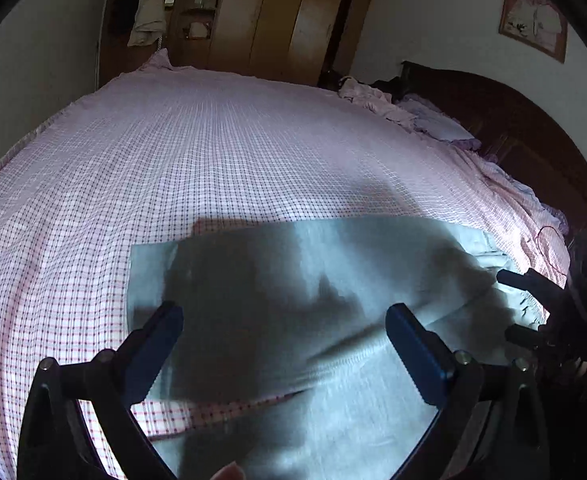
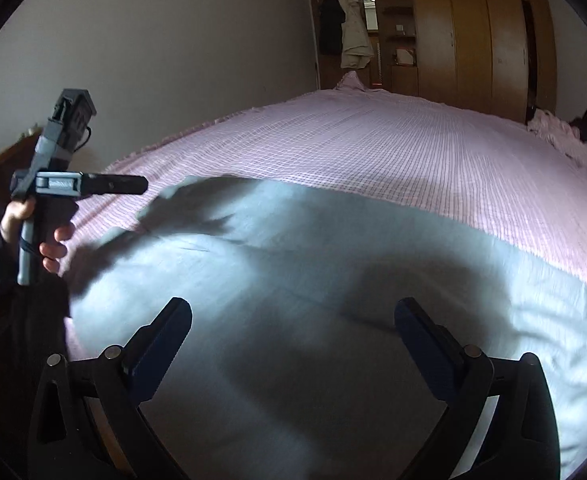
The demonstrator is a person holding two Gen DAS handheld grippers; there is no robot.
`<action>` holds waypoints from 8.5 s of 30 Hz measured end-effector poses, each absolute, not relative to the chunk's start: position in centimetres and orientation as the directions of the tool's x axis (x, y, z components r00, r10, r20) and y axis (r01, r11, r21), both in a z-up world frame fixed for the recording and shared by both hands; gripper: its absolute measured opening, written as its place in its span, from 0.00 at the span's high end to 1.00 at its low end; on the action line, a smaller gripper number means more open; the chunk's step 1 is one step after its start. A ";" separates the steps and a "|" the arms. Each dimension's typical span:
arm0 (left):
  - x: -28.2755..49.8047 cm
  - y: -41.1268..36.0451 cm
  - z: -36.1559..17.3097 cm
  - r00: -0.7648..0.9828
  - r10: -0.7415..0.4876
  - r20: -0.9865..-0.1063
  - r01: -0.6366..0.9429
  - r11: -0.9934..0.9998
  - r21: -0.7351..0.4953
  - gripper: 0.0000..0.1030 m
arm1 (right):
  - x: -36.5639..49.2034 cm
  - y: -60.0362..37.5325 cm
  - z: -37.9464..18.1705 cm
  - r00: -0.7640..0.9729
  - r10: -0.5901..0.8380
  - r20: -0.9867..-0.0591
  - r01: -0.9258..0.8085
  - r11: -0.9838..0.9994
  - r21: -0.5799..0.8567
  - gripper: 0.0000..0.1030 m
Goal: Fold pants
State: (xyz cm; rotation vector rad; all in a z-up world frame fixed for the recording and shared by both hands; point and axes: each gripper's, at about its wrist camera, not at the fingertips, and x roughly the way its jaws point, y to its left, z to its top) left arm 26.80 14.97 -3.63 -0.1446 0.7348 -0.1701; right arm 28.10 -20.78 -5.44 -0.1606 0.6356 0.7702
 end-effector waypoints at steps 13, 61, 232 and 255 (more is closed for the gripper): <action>36.6 11.7 -7.3 0.626 -0.223 -0.747 0.318 0.948 -0.016 0.00 | 39.7 -19.8 -5.6 0.492 0.509 -0.706 -0.769 0.634 -0.079 0.05; 28.8 5.8 -3.1 0.643 -0.122 -0.756 0.507 0.808 0.300 0.96 | 31.7 -19.4 -0.5 0.627 0.318 -0.711 -0.773 0.365 -0.519 1.00; 18.7 -0.1 -13.3 0.531 0.023 -0.847 0.431 0.853 0.294 0.47 | 33.2 -39.9 -4.8 0.599 0.284 -0.749 -0.150 0.958 0.243 1.00; 17.8 4.3 -12.5 0.537 -0.147 -0.831 0.386 0.919 0.087 0.43 | 33.1 -39.2 -10.6 0.640 0.206 -0.740 -0.027 0.969 0.246 1.00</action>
